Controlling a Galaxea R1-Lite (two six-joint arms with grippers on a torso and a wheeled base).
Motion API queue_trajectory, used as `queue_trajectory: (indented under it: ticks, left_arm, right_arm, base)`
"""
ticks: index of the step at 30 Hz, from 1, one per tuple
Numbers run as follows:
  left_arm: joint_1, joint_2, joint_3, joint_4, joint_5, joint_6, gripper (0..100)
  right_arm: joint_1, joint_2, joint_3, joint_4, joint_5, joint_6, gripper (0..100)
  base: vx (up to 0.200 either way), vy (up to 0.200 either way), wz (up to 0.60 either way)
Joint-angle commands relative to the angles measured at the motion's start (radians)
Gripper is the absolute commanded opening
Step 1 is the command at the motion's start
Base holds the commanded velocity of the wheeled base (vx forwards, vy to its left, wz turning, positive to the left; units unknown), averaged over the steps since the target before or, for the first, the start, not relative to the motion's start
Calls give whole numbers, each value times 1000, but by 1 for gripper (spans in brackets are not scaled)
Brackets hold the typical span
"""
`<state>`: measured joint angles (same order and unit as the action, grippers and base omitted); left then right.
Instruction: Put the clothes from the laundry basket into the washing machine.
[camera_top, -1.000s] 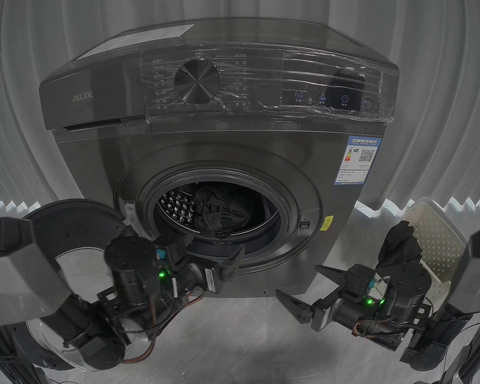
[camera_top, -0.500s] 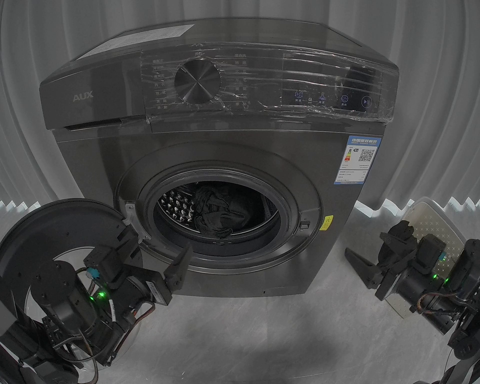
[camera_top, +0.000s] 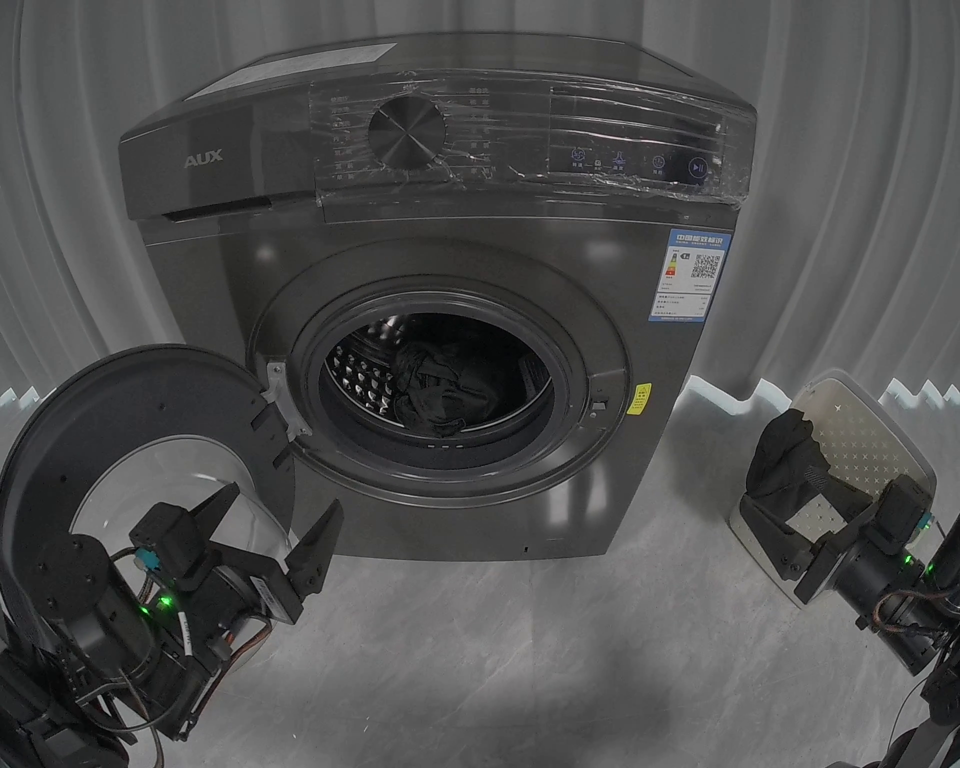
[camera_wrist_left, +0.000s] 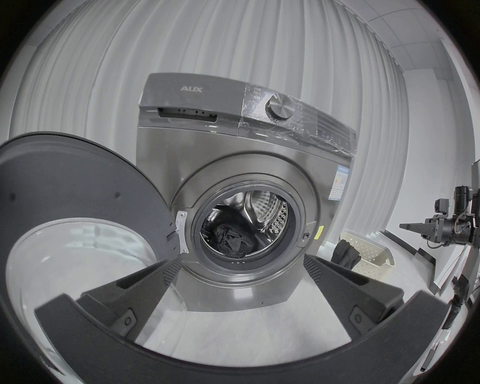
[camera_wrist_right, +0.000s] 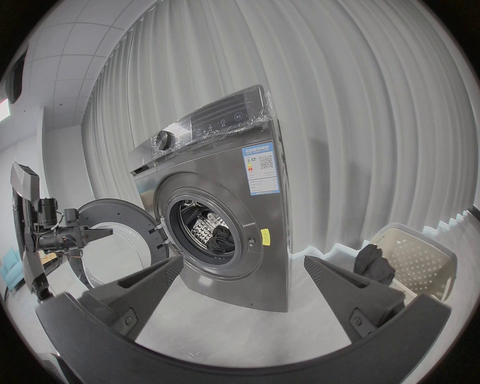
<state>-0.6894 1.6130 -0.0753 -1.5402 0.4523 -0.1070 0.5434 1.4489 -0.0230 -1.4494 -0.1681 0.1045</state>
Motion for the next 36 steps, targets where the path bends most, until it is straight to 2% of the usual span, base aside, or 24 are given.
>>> queue_trajectory:
  ticks: [1,3,4,5,9,11,13,14,15,16,19,20,21,22,25,28,31,33,36]
  left_arm:
    - [1,-134,74,0,-12,13,100]
    - [4,-219,75,37,-24,9,100]
    - [16,-269,75,65,-30,13,100]
    - [24,-289,75,80,-38,13,100]
    - [27,-427,75,210,-132,38,100]
    - [28,-490,75,295,-138,53,100]
    - [34,-532,75,379,-135,50,100]
    - [34,-532,75,379,-135,50,100]
    - [57,-591,75,477,-129,43,100]
    - [73,-637,75,520,-130,33,100]
    - [94,-722,75,612,-138,20,100]
    - [94,-722,75,612,-138,20,100]
    - [114,-772,75,672,-135,18,100]
    - [120,-786,75,683,-135,18,100]
    - [171,-900,75,822,-142,-8,100]
    - [212,-992,75,937,-142,-14,100]
    - [264,-1059,75,980,-147,-16,100]
    - [295,-1105,75,997,-179,-19,100]
    - [367,-1223,75,1098,-297,-6,100]
  right_arm:
    - [-37,-114,23,26,-1,-12,100]
    - [-92,-208,23,44,9,-77,100]
    - [-108,-263,23,95,13,-104,100]
    - [-109,-285,23,127,13,-109,100]
    - [-108,-455,23,432,4,-109,100]
    - [-118,-522,23,538,5,-106,100]
    - [-129,-568,23,595,1,-106,100]
    - [-129,-568,23,595,1,-106,100]
    - [-152,-619,23,633,-1,-109,100]
    - [-174,-647,23,653,-1,-114,100]
    - [-221,-728,23,736,-1,-120,100]
    - [-221,-728,23,736,-1,-120,100]
    - [-250,-792,23,830,1,-118,100]
    - [-258,-808,23,850,1,-118,100]
    - [-313,-955,23,991,9,-118,100]
    - [-338,-1088,23,1106,15,-118,100]
    - [-356,-1180,23,1179,15,-118,100]
    - [-376,-1246,23,1232,15,-117,100]
    - [-416,-1352,23,1336,19,-120,100]
  base:
    - [-200,0,0]
    - [-200,0,0]
    - [-200,0,0]
    - [-200,0,0]
    - [0,0,0]
    - [-100,0,0]
    - [-200,0,0]
    - [-200,0,0]
    - [-200,0,0]
    - [-200,0,0]
    - [0,0,0]
    - [0,0,0]
    - [0,0,0]
    - [0,0,0]
    - [0,0,0]
    - [0,0,0]
    - [0,0,0]
    - [0,0,0]
    - [0,0,0]
